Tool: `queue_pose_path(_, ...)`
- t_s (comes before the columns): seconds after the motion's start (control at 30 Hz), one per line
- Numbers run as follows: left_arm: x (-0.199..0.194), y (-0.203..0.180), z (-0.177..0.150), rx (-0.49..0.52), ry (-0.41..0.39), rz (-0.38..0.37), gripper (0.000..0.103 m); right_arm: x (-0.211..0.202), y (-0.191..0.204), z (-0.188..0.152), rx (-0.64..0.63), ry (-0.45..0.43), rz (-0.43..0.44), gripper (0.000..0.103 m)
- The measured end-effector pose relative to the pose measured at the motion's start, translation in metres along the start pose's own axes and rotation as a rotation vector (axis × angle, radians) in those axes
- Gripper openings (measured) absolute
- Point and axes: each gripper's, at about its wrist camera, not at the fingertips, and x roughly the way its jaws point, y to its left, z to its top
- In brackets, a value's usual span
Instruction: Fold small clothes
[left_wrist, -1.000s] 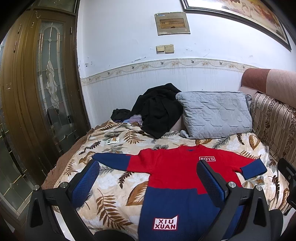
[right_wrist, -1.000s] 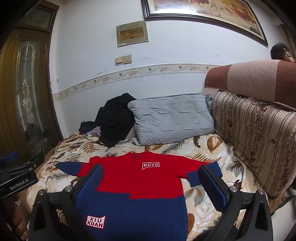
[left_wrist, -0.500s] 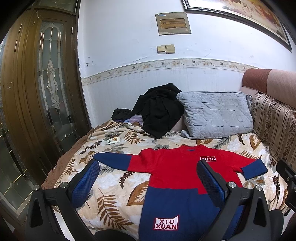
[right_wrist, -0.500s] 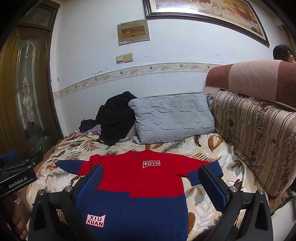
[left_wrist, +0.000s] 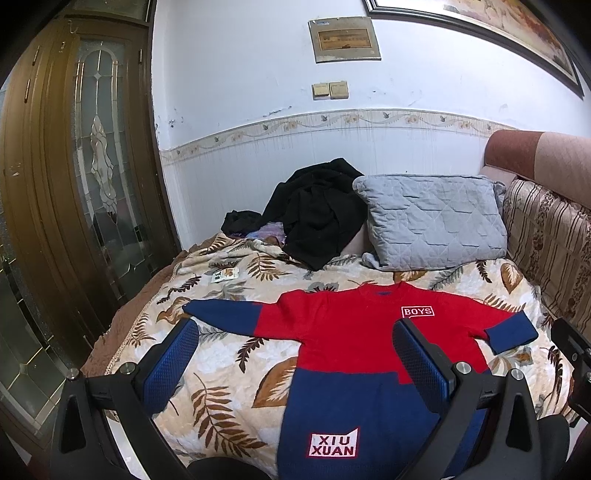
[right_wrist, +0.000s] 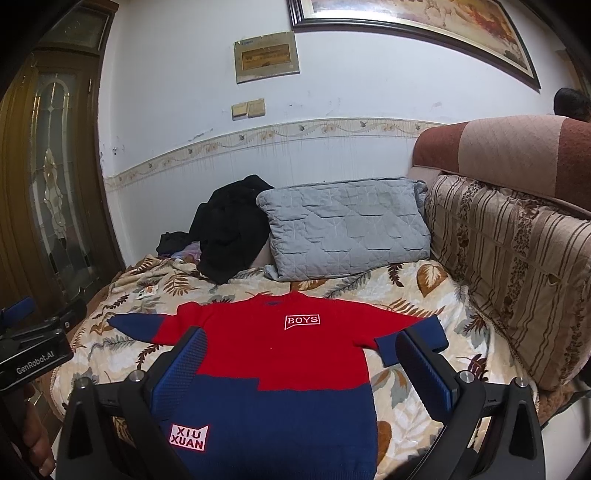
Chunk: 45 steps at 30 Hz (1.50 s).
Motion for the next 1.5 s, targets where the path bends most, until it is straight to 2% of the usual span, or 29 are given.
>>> queue_pose_path(0.17,0.013,-0.006,-0.001,0.01,0.025,-0.013,0.103,0.009,-0.004,-0.001,0.007,0.015,0.004,0.103)
queue_pose_path(0.23,0.029,-0.01,-0.004,0.014,0.075,-0.057,0.103,0.015,-0.01,-0.002,0.023,0.024,0.009,0.103)
queue_pose_path(0.3,0.053,-0.013,-0.008,-0.001,0.161,-0.134,0.103,0.022,-0.025,-0.003,0.054,0.031,0.025,0.103)
queue_pose_path(0.43,0.12,-0.022,-0.026,-0.045,0.338,-0.203,0.103,0.047,-0.091,-0.008,0.231,0.07,0.079,0.103)
queue_pose_path(0.57,0.177,-0.037,-0.038,-0.054,0.412,-0.173,0.103,0.089,-0.182,-0.026,0.501,0.138,0.147,0.103)
queue_pose_path(0.67,0.21,-0.046,-0.035,-0.059,0.414,-0.143,0.103,0.129,-0.245,-0.048,0.729,0.201,0.216,0.103)
queue_pose_path(0.8,0.25,-0.06,-0.033,-0.035,0.386,-0.08,0.103,0.182,-0.295,-0.078,0.969,0.237,0.256,0.102)
queue_pose_path(0.9,0.264,-0.063,-0.044,-0.019,0.34,-0.053,0.103,0.218,-0.306,-0.088,1.0,0.293,0.197,0.091)
queue_pose_path(1.0,0.28,-0.068,-0.059,0.033,0.357,-0.047,0.103,0.253,-0.314,-0.098,1.009,0.349,0.122,0.08)
queue_pose_path(1.07,0.288,-0.071,-0.061,0.072,0.357,-0.03,0.103,0.268,-0.323,-0.103,1.039,0.336,0.098,0.074)
queue_pose_path(1.2,0.292,-0.074,-0.06,0.107,0.327,-0.02,0.103,0.286,-0.339,-0.111,1.112,0.309,0.072,0.071)
queue_pose_path(1.3,0.292,-0.076,-0.055,0.1,0.314,-0.037,0.103,0.298,-0.34,-0.114,1.117,0.336,0.04,0.067)
queue_pose_path(1.4,0.29,-0.081,-0.052,0.098,0.303,-0.057,0.103,0.306,-0.341,-0.121,1.128,0.355,0.023,0.051)
queue_pose_path(1.43,0.288,-0.083,-0.052,0.101,0.295,-0.064,0.103,0.31,-0.342,-0.122,1.132,0.355,0.018,0.039)
queue_pose_path(1.5,0.285,-0.087,-0.051,0.102,0.286,-0.092,0.103,0.313,-0.345,-0.127,1.147,0.356,0.009,0.034)
